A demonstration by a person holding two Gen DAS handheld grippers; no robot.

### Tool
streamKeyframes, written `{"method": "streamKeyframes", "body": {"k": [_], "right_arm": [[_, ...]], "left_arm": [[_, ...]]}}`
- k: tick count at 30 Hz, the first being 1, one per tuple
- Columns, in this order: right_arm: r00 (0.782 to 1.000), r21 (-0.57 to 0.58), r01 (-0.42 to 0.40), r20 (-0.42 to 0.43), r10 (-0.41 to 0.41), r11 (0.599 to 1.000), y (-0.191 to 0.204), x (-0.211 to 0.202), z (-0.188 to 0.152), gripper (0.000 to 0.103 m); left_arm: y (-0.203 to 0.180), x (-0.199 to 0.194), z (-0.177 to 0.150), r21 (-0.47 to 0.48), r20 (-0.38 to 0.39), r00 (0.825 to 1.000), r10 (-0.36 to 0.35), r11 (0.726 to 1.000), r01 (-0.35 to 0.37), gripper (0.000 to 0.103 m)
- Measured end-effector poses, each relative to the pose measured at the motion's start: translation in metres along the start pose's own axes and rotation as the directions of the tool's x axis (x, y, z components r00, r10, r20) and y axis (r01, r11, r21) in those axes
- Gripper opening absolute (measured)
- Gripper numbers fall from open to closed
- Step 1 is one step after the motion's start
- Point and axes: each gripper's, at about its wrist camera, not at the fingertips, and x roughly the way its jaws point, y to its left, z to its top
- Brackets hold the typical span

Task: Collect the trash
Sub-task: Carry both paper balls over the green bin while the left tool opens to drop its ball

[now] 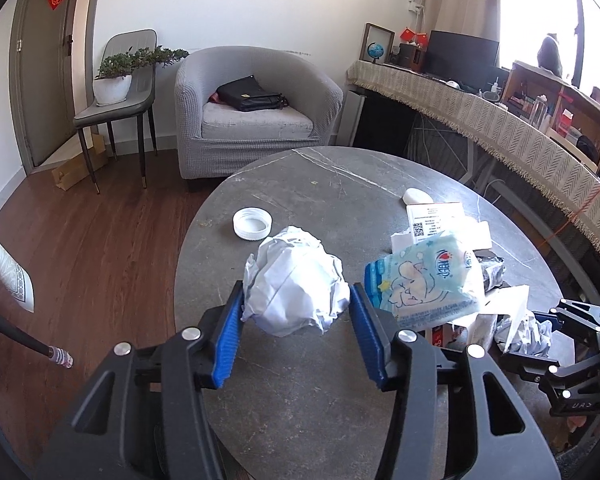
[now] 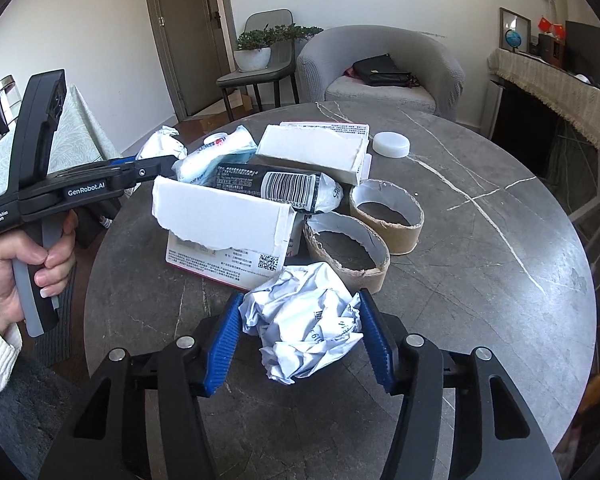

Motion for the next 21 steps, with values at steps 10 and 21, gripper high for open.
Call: {"method": "streamKeyframes", "body": {"k": [10,21], "right_arm": [[0.999,-0.009,-0.021,0.028,0.021,1.000,0.008,-0.020,0.007,0.056],[0.993,-0.055,-0.075,0.086,0.079,0.996,0.050,-0.036,0.034,0.056]], "left_arm": [[-0.007,-0.022,-0.008,0.014,0.023,1.000,0.015,1.000,-0.015,0.054],[0.019,-0.047,-0.017,-0.016,0.031,0.997,0.064,0.998,-0.063,0.054]]}}
